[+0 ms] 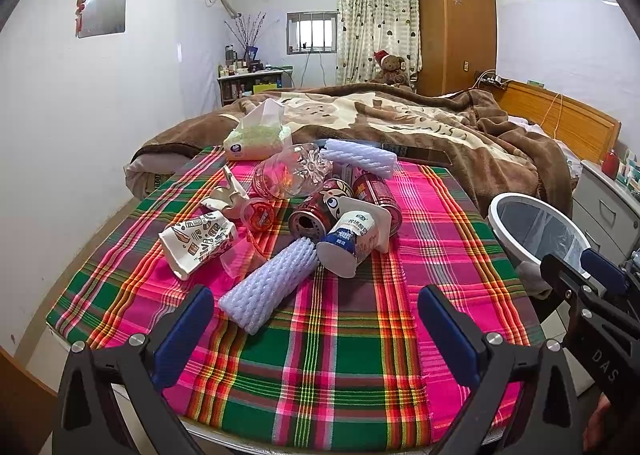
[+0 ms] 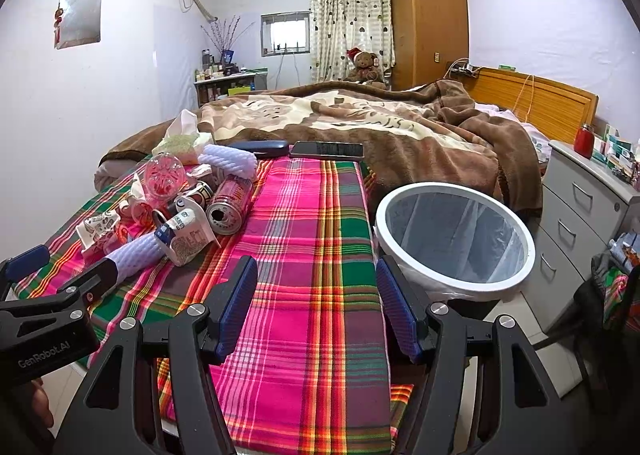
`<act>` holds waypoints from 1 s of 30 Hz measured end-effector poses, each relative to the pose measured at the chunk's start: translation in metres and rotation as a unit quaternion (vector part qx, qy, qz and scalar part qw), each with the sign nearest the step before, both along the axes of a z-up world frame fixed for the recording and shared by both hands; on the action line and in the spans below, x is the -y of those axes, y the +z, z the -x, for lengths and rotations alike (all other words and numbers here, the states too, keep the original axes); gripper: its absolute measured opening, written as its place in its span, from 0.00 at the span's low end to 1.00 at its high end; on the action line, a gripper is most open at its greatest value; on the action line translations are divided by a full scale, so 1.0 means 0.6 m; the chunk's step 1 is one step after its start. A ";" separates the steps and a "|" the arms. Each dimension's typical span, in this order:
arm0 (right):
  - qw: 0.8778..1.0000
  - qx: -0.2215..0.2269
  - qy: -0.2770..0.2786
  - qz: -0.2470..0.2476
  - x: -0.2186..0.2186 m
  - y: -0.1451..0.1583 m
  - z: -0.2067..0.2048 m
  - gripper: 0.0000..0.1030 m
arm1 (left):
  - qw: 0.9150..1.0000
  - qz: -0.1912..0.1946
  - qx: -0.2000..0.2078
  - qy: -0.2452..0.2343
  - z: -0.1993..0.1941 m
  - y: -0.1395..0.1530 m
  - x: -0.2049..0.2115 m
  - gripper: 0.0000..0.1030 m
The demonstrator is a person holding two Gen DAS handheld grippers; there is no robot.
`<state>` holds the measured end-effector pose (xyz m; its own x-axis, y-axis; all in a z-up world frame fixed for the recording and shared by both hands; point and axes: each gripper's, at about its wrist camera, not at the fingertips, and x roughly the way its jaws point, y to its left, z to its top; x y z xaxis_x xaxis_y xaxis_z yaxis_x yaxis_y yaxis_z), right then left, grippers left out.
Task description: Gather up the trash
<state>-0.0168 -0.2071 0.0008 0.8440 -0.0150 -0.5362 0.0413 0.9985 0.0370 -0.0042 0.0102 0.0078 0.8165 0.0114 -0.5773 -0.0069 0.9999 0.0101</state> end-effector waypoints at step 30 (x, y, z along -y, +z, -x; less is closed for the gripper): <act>1.000 0.001 -0.001 0.002 -0.003 0.000 0.000 0.61 | 1.000 -0.001 -0.003 -0.001 -0.004 0.001 -0.002 1.00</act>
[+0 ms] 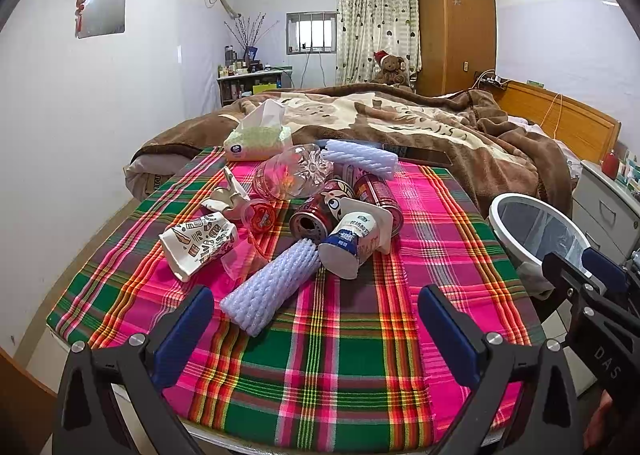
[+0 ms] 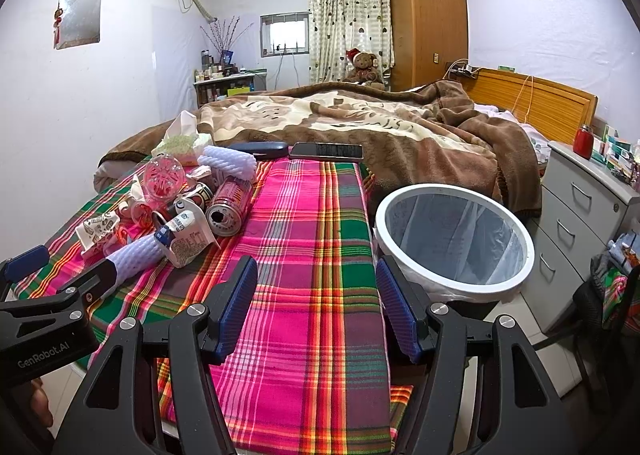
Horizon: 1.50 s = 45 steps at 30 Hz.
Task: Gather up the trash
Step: 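Grasp the white yogurt cup with the right gripper while the left grasps the paper cup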
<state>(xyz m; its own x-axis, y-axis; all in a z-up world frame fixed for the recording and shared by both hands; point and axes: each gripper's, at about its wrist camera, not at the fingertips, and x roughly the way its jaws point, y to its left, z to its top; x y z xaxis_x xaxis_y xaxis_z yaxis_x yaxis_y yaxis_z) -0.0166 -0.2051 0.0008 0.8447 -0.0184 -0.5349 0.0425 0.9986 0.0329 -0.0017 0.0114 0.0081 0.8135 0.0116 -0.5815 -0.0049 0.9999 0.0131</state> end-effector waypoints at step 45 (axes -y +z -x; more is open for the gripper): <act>0.989 -0.112 0.061 -0.079 -0.153 -0.062 -0.195 0.60 | 0.981 0.055 -0.146 -0.112 -0.268 -0.117 -0.235 0.49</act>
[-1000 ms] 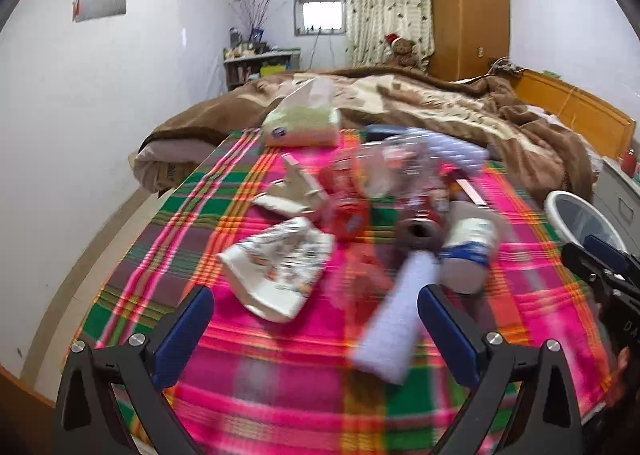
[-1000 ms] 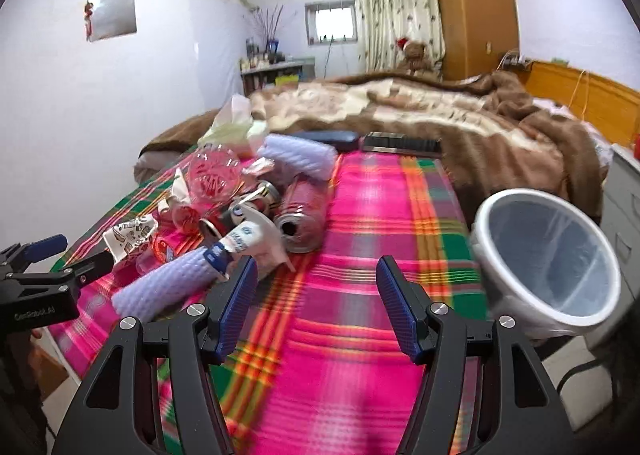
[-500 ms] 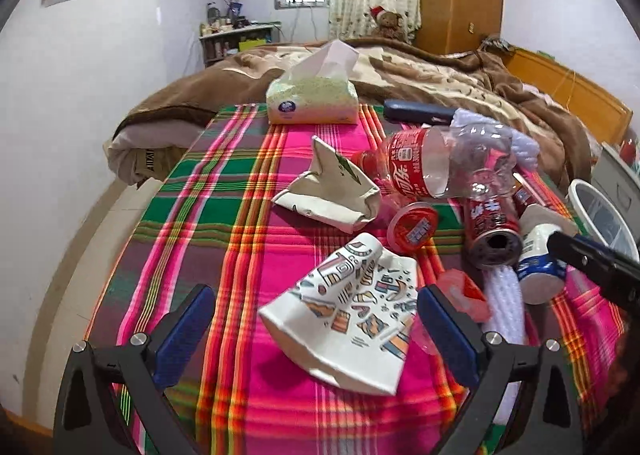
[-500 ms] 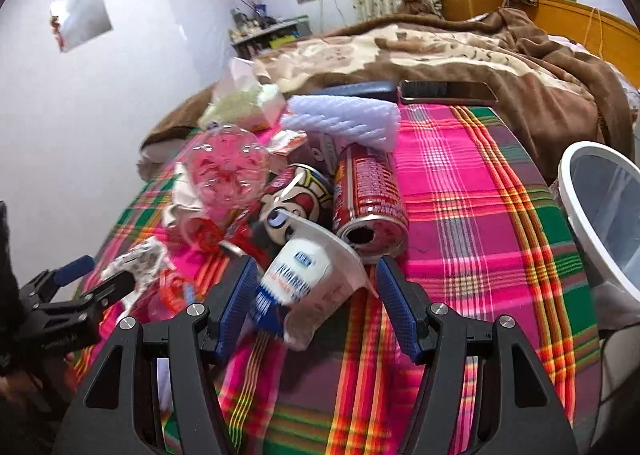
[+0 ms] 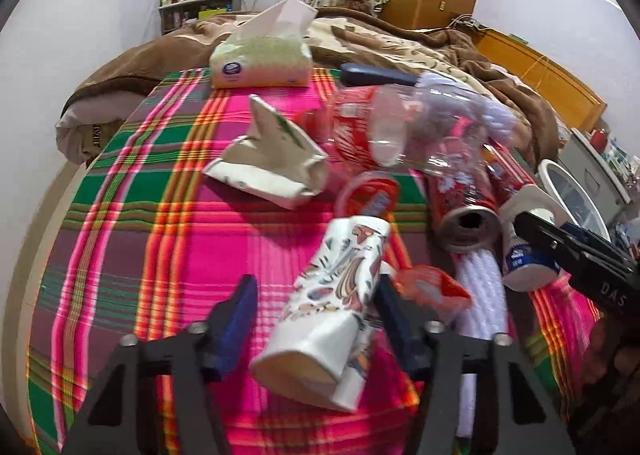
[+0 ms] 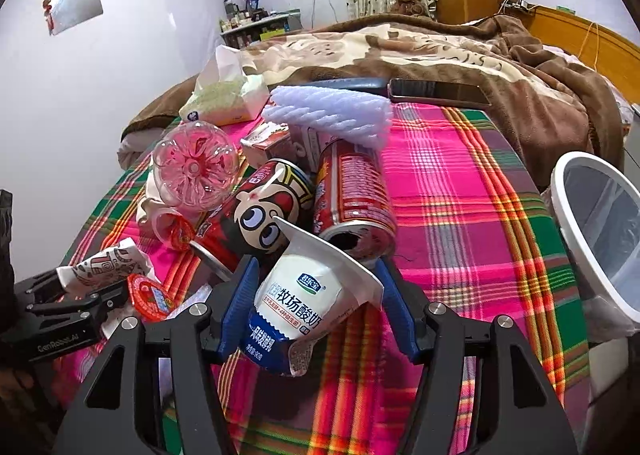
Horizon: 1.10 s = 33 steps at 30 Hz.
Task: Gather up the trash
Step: 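Grasp the white yogurt cup with the right gripper while the left grasps the paper cup, then carry both cups over the white wastebasket and open both grippers to drop them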
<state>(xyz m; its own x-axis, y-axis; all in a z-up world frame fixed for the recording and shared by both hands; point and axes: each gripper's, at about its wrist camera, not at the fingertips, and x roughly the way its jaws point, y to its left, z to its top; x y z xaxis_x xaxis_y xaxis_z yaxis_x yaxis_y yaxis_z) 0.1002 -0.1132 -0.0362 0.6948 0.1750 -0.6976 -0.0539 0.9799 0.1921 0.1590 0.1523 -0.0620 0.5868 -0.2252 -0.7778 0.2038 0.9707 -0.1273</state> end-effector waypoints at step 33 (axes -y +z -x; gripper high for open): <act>0.994 0.107 -0.035 0.013 0.152 0.098 0.059 0.58 | 0.992 0.043 0.108 -0.049 0.094 0.166 0.212 0.17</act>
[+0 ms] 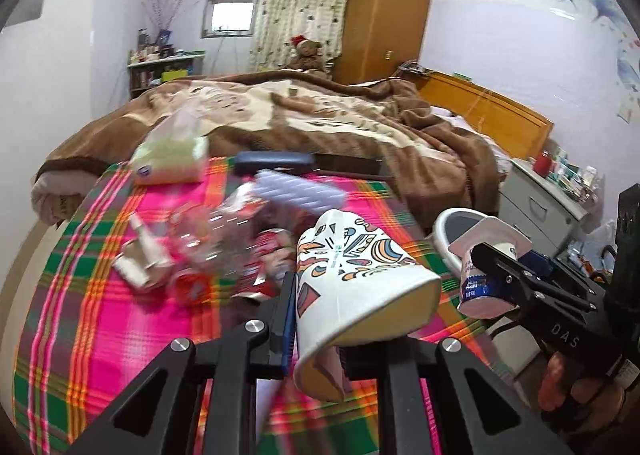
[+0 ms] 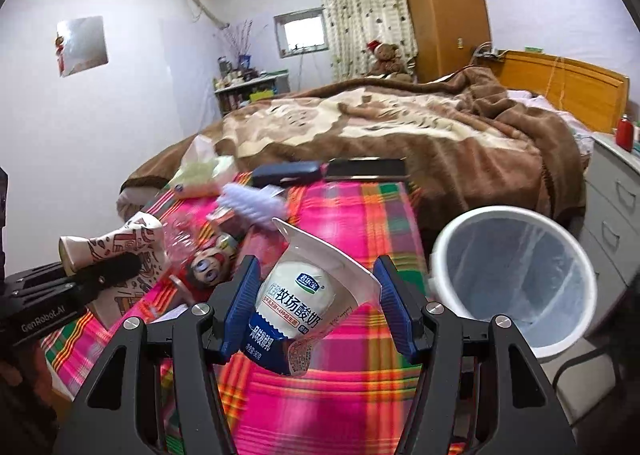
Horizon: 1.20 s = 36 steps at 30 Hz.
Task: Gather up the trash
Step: 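Carry both cups over the white wastebasket and open both grippers to drop them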
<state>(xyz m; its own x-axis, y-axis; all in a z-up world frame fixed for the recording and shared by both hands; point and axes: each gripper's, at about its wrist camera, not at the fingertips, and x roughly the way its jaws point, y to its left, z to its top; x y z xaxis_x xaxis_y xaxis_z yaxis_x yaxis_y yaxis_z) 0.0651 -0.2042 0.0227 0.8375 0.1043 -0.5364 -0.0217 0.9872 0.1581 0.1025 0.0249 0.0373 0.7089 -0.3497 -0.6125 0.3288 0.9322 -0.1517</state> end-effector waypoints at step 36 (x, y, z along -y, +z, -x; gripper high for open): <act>0.984 -0.105 -0.137 0.032 0.287 -0.090 -0.031 0.58 | 0.978 -0.003 -0.083 -0.193 -0.120 -0.098 0.451 0.17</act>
